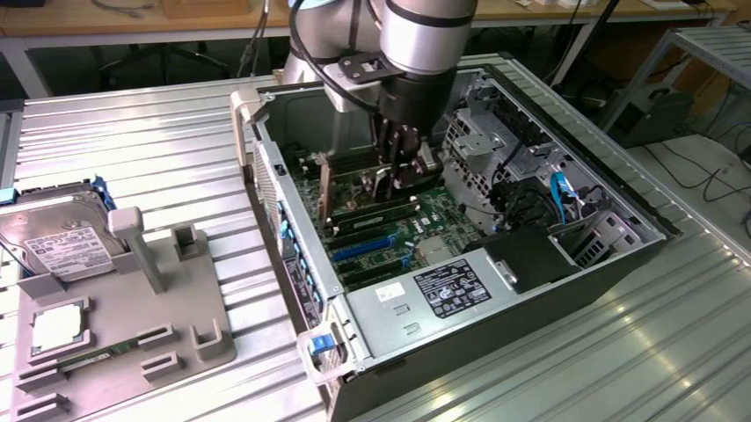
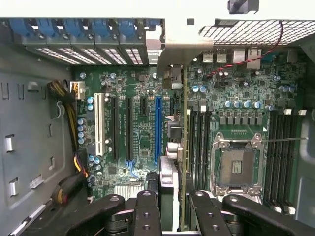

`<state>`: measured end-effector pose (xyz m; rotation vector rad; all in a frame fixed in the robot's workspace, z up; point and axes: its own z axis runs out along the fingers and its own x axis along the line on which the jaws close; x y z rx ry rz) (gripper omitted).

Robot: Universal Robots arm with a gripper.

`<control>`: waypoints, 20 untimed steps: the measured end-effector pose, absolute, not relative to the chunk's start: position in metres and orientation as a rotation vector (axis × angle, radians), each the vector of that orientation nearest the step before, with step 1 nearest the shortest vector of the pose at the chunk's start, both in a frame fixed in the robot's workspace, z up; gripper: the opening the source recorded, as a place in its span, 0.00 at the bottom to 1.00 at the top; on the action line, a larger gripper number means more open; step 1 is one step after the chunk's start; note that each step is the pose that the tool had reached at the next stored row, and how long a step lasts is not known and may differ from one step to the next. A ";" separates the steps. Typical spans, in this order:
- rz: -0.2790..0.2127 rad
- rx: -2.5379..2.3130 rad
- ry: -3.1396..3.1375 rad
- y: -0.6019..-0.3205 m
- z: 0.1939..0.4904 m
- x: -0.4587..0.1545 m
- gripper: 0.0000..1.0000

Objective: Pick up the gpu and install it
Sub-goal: 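Insert the gpu into the slot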

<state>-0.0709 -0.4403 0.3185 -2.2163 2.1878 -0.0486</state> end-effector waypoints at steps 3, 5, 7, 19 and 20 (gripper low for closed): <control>-0.049 -2.214 2.190 -0.440 0.312 -0.074 0.29; -0.049 -2.214 2.190 -0.440 0.310 -0.075 0.29; -0.049 -2.214 2.190 -0.443 0.308 -0.075 0.29; -0.049 -2.214 2.190 -0.450 0.297 -0.080 0.29; -0.049 -2.214 2.190 -0.451 0.295 -0.080 0.29</control>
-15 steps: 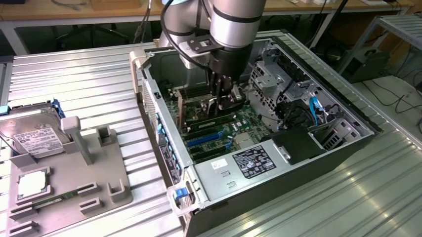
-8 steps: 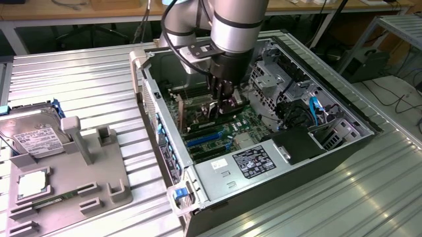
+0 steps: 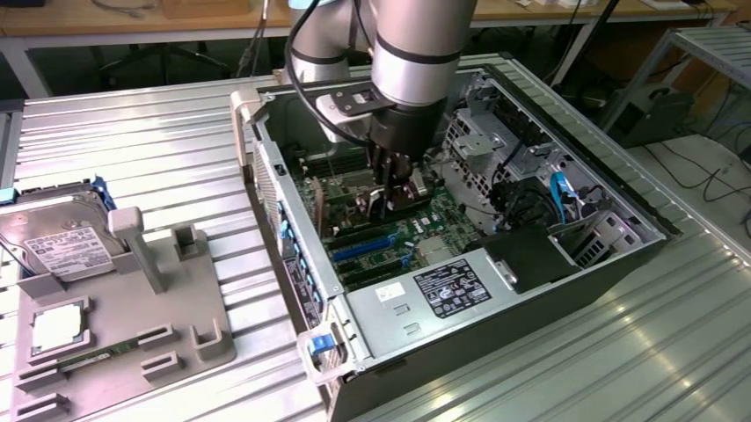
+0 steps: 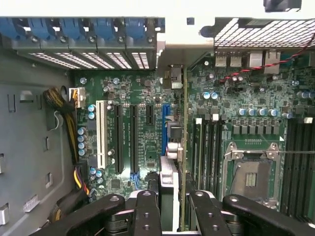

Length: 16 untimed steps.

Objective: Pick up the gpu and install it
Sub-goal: 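Insert the gpu into the slot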

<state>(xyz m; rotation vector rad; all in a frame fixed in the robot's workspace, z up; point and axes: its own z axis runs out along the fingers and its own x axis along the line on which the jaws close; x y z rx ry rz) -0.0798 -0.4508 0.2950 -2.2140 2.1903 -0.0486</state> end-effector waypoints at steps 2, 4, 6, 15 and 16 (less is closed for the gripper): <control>-0.049 -2.214 2.190 -0.452 0.291 -0.080 0.29; -0.049 -2.214 2.190 -0.452 0.288 -0.080 0.29; -0.049 -2.214 2.190 -0.452 0.286 -0.083 0.29; -0.049 -2.214 2.190 -0.455 0.274 -0.088 0.29; -0.049 -2.214 2.190 -0.455 0.271 -0.091 0.29</control>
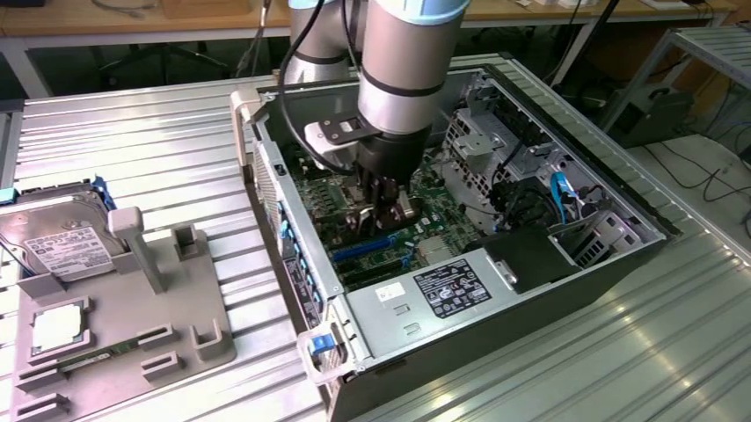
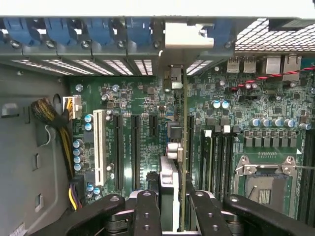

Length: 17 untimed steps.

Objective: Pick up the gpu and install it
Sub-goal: 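Insert the gpu into the slot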

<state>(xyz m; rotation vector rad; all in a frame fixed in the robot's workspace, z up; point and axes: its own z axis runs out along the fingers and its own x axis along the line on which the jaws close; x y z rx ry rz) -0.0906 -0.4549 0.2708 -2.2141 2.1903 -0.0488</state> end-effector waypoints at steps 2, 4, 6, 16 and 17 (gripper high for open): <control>-0.045 -2.215 2.192 -0.455 0.260 -0.093 0.29; -0.044 -2.216 2.192 -0.455 0.252 -0.095 0.29; -0.035 -2.220 2.197 -0.455 0.248 -0.096 0.29; -0.035 -2.219 2.199 -0.456 0.246 -0.094 0.29; -0.035 -2.218 2.199 -0.456 0.246 -0.094 0.29</control>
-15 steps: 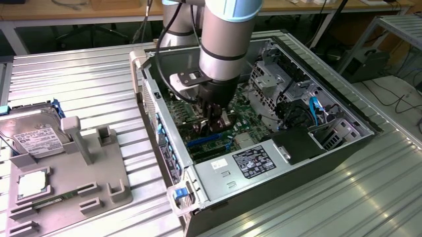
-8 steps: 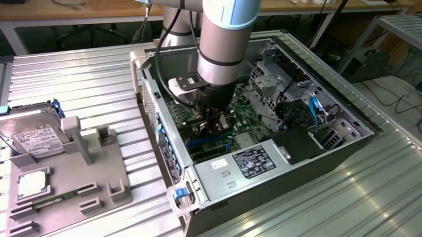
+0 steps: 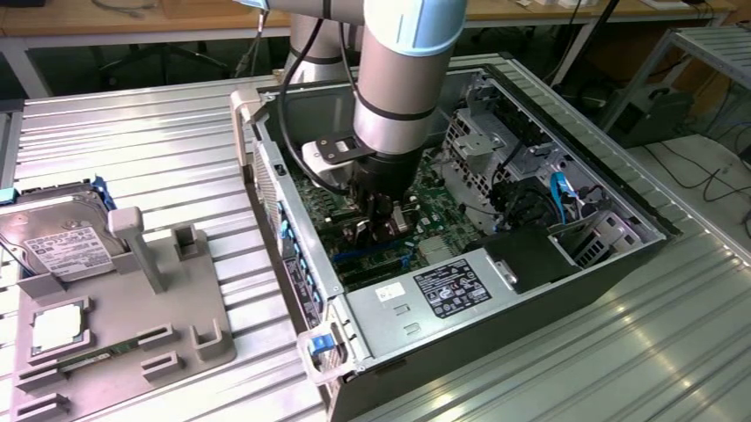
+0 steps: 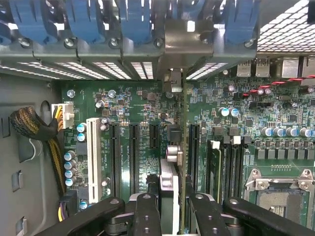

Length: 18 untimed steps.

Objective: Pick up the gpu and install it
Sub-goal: 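Insert the gpu into the slot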

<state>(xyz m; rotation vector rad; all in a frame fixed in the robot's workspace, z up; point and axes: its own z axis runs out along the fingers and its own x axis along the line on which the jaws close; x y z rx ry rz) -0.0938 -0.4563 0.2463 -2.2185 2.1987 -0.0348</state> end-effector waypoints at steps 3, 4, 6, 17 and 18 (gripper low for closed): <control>-0.035 -2.219 2.198 -0.456 0.246 -0.094 0.29; -0.035 -2.219 2.199 -0.456 0.246 -0.094 0.29; -0.036 -2.218 2.198 -0.455 0.247 -0.094 0.29; -0.047 -2.213 2.193 -0.451 0.247 -0.093 0.29; -0.047 -2.213 2.193 -0.451 0.247 -0.093 0.29</control>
